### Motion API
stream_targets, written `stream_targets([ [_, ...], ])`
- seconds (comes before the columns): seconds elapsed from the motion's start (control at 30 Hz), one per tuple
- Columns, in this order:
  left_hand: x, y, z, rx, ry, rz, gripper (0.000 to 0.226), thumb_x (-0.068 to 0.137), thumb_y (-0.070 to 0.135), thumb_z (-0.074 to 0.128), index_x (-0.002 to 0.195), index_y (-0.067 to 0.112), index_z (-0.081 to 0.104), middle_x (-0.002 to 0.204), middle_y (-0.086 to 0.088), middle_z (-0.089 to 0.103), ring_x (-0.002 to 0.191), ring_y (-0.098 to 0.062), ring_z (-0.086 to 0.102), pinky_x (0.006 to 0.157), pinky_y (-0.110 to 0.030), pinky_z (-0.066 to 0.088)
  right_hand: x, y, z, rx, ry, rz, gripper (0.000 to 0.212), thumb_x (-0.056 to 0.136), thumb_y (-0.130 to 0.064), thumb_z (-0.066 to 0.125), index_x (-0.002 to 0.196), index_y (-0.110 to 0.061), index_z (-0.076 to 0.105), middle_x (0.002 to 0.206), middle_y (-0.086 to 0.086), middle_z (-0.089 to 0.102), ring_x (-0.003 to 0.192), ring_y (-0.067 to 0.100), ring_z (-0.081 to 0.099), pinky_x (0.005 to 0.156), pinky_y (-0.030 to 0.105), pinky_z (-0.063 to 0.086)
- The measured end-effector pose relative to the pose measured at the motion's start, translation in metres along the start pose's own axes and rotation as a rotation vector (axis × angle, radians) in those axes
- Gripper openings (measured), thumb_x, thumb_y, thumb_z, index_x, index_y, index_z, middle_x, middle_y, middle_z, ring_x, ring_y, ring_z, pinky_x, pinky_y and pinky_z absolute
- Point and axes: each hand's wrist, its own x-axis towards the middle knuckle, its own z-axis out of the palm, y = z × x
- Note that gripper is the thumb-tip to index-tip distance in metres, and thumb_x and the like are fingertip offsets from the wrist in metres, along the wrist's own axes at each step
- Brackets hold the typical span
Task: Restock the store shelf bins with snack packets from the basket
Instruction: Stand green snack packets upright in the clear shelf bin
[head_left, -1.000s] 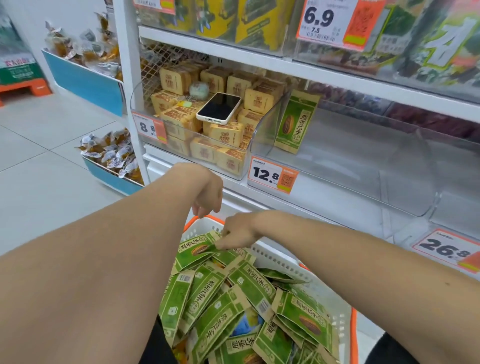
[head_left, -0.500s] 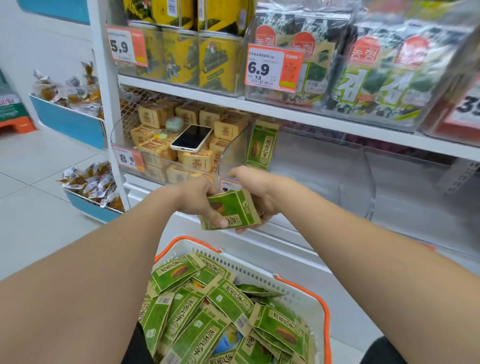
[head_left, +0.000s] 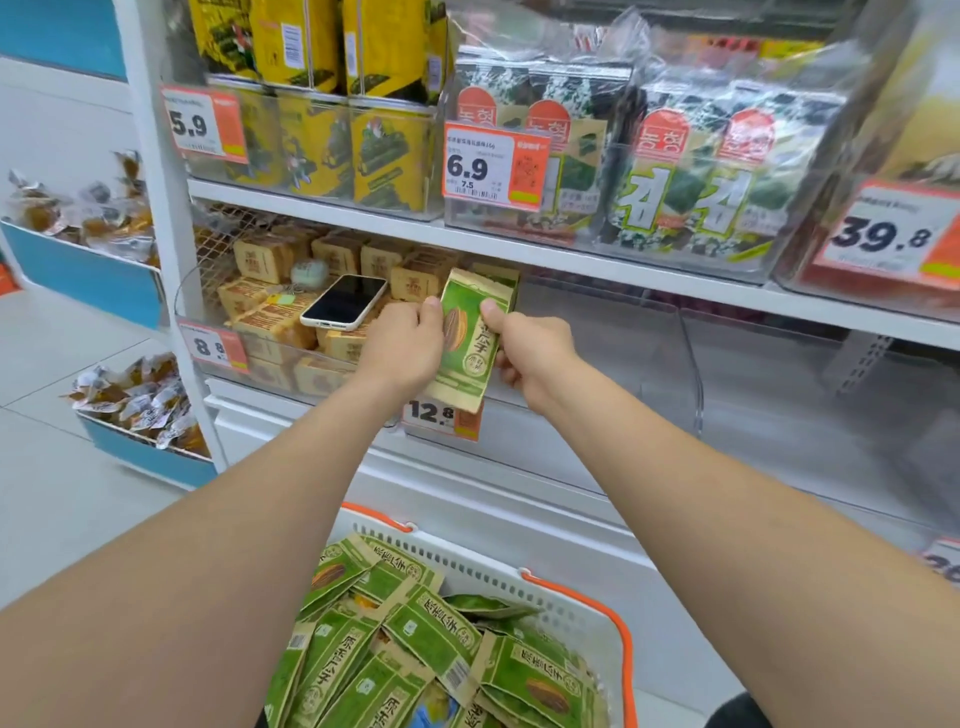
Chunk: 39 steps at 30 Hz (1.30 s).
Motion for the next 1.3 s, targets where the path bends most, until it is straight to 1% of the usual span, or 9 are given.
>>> stream_targets([
  [0.1, 0.001, 0.006, 0.006, 0.06, 0.154, -0.009, 0.03, 0.102, 0.03, 0.047, 0.084, 0.021, 0.07, 0.078, 0.005, 0.066, 0.079, -0.019, 0.061, 0.069, -0.032, 0.044, 0.023, 0.007, -0.002, 0.051, 0.176, -0.069, 0.039, 0.088, -0.042, 0.077, 0.069, -0.016, 0.056, 0.069, 0.004, 0.062, 0.059, 0.024, 0.051, 0.054, 0.032, 0.041],
  [0.17, 0.002, 0.001, 0.009, 0.221, 0.207, 0.099, 0.02, 0.098, 0.024, 0.05, 0.098, 0.023, 0.07, 0.101, 0.002, 0.067, 0.097, -0.023, 0.061, 0.081, -0.039, 0.052, 0.038, 0.01, -0.006, 0.02, 0.309, -0.128, 0.04, 0.089, -0.047, 0.074, 0.077, -0.015, 0.053, 0.084, 0.008, 0.068, 0.073, 0.032, 0.065, 0.068, 0.041, 0.056],
  [0.27, 0.008, -0.014, 0.018, 0.518, 0.123, 0.219, 0.023, 0.093, 0.026, 0.058, 0.115, 0.025, 0.061, 0.13, -0.006, 0.048, 0.12, -0.03, 0.044, 0.103, -0.046, 0.04, 0.058, 0.008, -0.013, -0.177, 0.412, -0.3, 0.04, 0.093, -0.048, 0.07, 0.091, -0.01, 0.06, 0.097, 0.016, 0.07, 0.091, 0.039, 0.069, 0.081, 0.047, 0.058],
  [0.4, 0.012, -0.034, 0.026, 0.696, -0.104, 0.212, 0.029, 0.099, 0.041, 0.049, 0.122, 0.024, 0.057, 0.149, -0.016, 0.032, 0.132, -0.038, 0.036, 0.108, -0.052, 0.032, 0.079, 0.012, -0.012, -0.569, 0.267, -0.409, 0.042, 0.103, -0.044, 0.057, 0.117, -0.005, 0.061, 0.119, 0.017, 0.063, 0.123, 0.033, 0.05, 0.088, 0.04, 0.044],
  [0.5, 0.014, -0.041, 0.024, 0.685, -0.233, 0.158, 0.034, 0.102, 0.045, 0.043, 0.117, 0.023, 0.064, 0.158, -0.014, 0.019, 0.13, -0.041, 0.041, 0.106, -0.051, 0.036, 0.092, 0.018, -0.001, -0.644, 0.21, -0.391, 0.034, 0.103, -0.039, 0.06, 0.12, -0.01, 0.064, 0.114, 0.014, 0.069, 0.119, 0.035, 0.056, 0.079, 0.034, 0.041],
  [0.63, 0.017, -0.043, 0.025, 0.67, -0.233, 0.174, 0.037, 0.1, 0.046, 0.044, 0.118, 0.023, 0.066, 0.155, -0.012, 0.018, 0.118, -0.043, 0.049, 0.101, -0.05, 0.04, 0.101, 0.019, 0.011, -0.709, 0.199, -0.401, 0.026, 0.104, -0.031, 0.057, 0.12, -0.013, 0.068, 0.117, 0.012, 0.072, 0.117, 0.032, 0.059, 0.078, 0.029, 0.037],
  [0.97, 0.018, -0.048, 0.028, 0.69, -0.201, 0.216, 0.041, 0.1, 0.046, 0.041, 0.116, 0.02, 0.068, 0.155, -0.015, 0.018, 0.112, -0.043, 0.05, 0.099, -0.049, 0.044, 0.114, 0.023, 0.021, -0.721, 0.284, -0.353, 0.013, 0.095, -0.008, 0.064, 0.108, -0.01, 0.062, 0.118, 0.012, 0.071, 0.113, 0.032, 0.066, 0.089, 0.035, 0.054],
  [1.1, 0.019, -0.049, 0.029, 0.697, -0.197, 0.216, 0.042, 0.1, 0.047, 0.041, 0.116, 0.019, 0.068, 0.152, -0.012, 0.019, 0.11, -0.041, 0.049, 0.095, -0.048, 0.044, 0.113, 0.029, 0.021, -0.799, 0.091, -0.326, 0.037, 0.085, 0.002, 0.064, 0.116, -0.016, 0.073, 0.128, 0.002, 0.069, 0.121, 0.023, 0.063, 0.095, 0.027, 0.05],
  [1.3, 0.019, -0.046, 0.029, 0.72, -0.222, 0.177, 0.041, 0.1, 0.047, 0.039, 0.117, 0.02, 0.065, 0.153, -0.011, 0.016, 0.111, -0.042, 0.049, 0.096, -0.049, 0.041, 0.115, 0.037, 0.022, -0.911, -0.191, -0.295, 0.057, 0.091, -0.009, 0.062, 0.146, -0.018, 0.053, 0.151, 0.007, 0.05, 0.137, 0.027, 0.049, 0.102, 0.025, 0.042],
])
